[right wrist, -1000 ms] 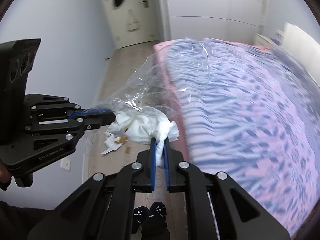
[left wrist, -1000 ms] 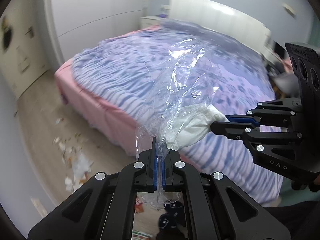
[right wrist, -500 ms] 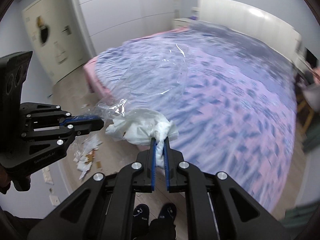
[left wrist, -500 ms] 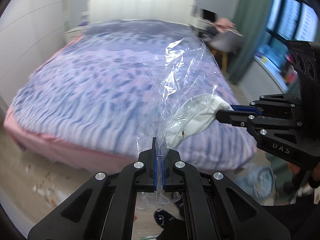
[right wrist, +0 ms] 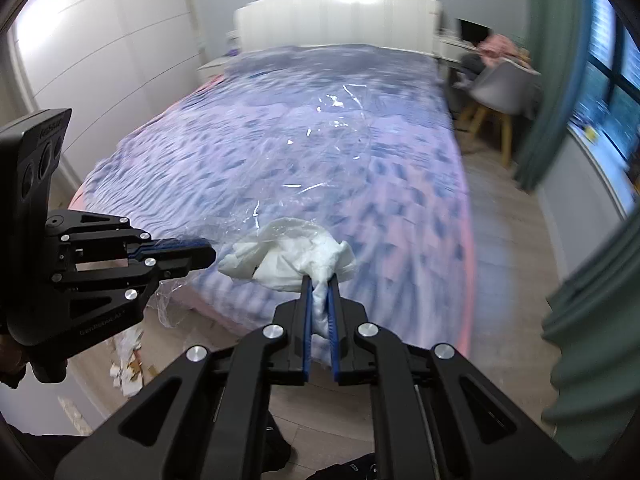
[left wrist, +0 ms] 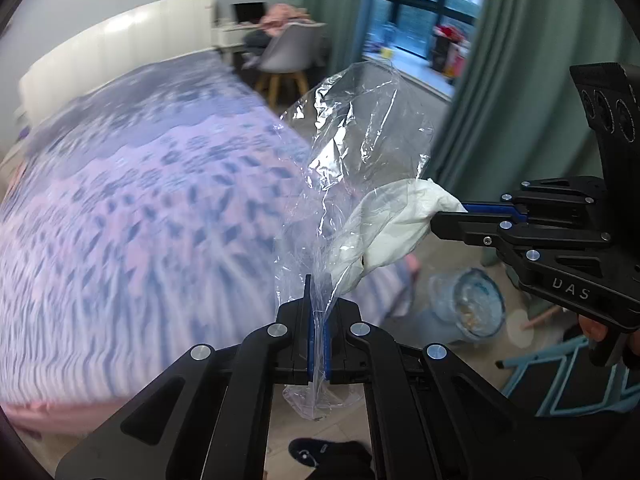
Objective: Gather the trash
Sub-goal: 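Carry the plastic film and white tissue in both tools toward the bin, then lower the film and tissue into the bin with both tools, then open both tools and raise them away from the bin, then turn both open tools toward the red snack box on the floor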
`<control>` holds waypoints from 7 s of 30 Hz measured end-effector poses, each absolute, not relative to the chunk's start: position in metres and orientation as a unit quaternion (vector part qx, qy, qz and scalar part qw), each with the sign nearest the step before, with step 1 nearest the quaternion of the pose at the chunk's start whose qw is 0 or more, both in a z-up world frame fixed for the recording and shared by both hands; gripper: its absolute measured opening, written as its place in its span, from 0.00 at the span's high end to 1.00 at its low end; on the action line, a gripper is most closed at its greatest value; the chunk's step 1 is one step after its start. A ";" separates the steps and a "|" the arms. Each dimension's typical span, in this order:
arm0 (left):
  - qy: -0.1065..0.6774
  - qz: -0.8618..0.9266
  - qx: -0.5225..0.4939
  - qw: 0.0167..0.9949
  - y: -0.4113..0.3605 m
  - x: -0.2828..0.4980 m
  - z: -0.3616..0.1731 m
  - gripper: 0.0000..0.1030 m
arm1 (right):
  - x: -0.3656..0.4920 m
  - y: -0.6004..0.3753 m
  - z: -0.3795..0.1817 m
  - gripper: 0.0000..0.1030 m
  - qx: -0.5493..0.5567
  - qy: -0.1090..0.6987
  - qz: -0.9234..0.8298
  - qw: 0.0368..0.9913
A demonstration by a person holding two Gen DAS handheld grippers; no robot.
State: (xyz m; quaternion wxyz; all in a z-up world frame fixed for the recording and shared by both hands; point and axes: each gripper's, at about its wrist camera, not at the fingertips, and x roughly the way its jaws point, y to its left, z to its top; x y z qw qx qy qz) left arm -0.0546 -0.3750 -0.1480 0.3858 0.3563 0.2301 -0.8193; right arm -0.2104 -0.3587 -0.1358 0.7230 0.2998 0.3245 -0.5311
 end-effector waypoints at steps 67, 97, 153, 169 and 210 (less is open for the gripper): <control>0.059 -0.776 0.625 -0.058 -0.241 -0.602 -0.503 0.98 | -0.652 -0.160 -0.464 0.91 0.573 0.156 -0.730 0.338; 0.086 -0.730 0.674 -0.069 -0.249 -0.664 -0.695 0.98 | -0.690 -0.183 -0.656 0.91 0.614 0.239 -0.663 0.356; 0.071 -0.784 0.615 0.050 -0.272 -0.591 -0.496 0.06 | -0.643 -0.159 -0.479 0.07 0.477 0.328 -0.710 0.401; 0.108 -0.811 0.560 0.130 -0.254 -0.513 -0.330 0.06 | -0.610 -0.140 -0.306 0.07 0.443 0.308 -0.725 0.427; 0.374 -0.608 0.350 0.606 -0.182 0.039 -0.259 0.06 | -0.141 -0.251 -0.223 0.07 0.163 0.450 -0.350 0.805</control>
